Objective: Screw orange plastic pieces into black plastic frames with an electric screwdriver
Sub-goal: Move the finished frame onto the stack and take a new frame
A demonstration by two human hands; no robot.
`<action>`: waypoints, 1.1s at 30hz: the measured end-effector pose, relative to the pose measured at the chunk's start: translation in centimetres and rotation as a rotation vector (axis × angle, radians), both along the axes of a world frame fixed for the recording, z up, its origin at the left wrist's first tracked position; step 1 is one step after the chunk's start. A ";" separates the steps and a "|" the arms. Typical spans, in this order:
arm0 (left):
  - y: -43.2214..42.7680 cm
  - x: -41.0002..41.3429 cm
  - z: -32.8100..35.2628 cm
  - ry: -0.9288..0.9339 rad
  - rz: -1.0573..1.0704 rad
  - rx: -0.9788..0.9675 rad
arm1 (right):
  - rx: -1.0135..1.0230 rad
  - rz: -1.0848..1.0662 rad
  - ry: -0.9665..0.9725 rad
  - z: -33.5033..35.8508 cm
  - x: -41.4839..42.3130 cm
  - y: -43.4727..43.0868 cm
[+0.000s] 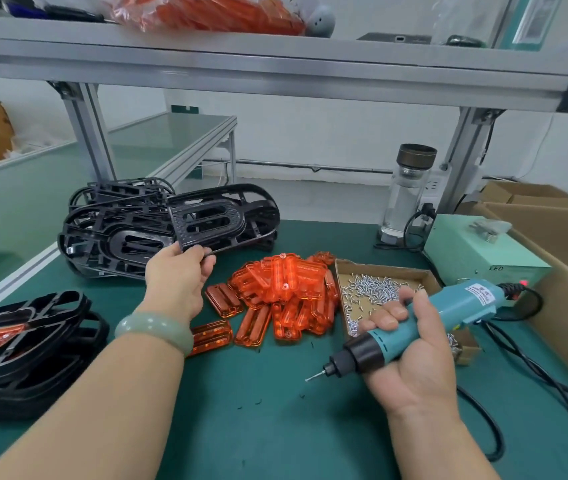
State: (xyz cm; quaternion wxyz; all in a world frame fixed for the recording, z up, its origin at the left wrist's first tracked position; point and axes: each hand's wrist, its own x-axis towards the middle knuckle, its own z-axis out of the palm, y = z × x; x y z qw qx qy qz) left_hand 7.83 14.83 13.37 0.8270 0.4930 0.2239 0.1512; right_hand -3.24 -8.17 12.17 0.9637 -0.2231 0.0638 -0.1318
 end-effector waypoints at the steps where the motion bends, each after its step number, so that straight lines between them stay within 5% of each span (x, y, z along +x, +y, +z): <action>1: 0.0 -1.4 0.1 -0.014 -0.016 0.016 | 0.003 -0.002 -0.007 0.0 0.0 -0.1; 8: 0.7 -9.5 -0.2 -0.143 -0.335 -0.016 | 0.081 -0.038 -0.043 0.4 0.0 -1.7; 18: 1.1 -12.1 -2.3 -0.095 -0.796 0.253 | 0.181 -0.060 -0.113 0.5 -0.1 -3.4; 26: 1.5 -11.5 -3.3 0.051 -0.625 0.305 | 0.166 -0.051 -0.092 0.4 0.2 -3.1; 30: 1.2 -11.5 -3.8 0.009 -0.615 0.840 | 0.157 -0.053 -0.084 0.3 0.2 -3.1; 33: 0.1 -11.5 -3.8 0.031 -0.490 1.002 | 0.150 -0.054 -0.080 0.2 0.2 -3.0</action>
